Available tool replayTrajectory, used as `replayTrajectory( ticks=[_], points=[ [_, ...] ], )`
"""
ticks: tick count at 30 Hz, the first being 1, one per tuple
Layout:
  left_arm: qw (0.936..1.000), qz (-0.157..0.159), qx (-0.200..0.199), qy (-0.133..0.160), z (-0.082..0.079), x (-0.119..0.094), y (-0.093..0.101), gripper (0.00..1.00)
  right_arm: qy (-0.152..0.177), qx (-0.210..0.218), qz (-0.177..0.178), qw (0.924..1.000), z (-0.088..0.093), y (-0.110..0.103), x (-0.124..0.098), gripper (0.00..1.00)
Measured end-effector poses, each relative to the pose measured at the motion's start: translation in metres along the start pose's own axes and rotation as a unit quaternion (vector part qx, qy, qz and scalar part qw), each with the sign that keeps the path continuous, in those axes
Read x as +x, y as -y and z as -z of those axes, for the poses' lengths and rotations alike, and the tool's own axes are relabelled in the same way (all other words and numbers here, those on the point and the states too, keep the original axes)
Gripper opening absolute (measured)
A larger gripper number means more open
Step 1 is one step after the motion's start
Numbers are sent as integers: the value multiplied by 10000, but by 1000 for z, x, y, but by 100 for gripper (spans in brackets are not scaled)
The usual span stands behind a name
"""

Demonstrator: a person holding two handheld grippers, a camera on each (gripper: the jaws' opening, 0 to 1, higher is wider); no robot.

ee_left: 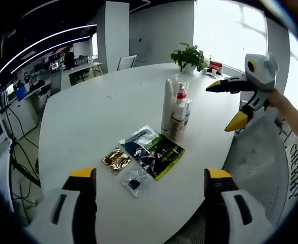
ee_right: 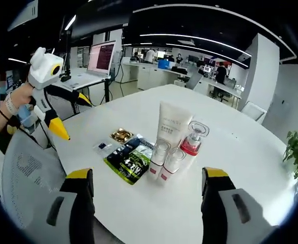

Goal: Arrange the skincare products in the storage area until every visible bottle or jar stands upright without overlapping.

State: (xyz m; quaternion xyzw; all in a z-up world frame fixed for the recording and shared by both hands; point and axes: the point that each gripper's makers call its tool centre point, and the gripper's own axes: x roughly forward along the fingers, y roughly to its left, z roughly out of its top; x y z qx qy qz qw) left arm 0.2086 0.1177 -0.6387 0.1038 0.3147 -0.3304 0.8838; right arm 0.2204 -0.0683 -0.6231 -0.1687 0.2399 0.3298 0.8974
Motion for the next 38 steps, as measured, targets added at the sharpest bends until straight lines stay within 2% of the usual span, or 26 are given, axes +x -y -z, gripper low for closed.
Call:
replayTrajectory(
  ticks=[10, 15, 23, 38],
  points=[
    [10000, -54, 5, -57, 5, -3, 7, 93, -130, -74, -81, 9999, 8, -6, -3, 97],
    [10000, -34, 40, -54, 4, -5, 11, 99, -118, -71, 44, 9999, 7, -1, -5, 99],
    [10000, 4, -37, -7, 5, -6, 15, 99, -143, -62, 8, 9999, 9, -4, -5, 100],
    [9999, 48, -164, -23, 11, -5, 18, 99, -459, 25, -33, 9989, 24, -5, 0, 99]
  ],
)
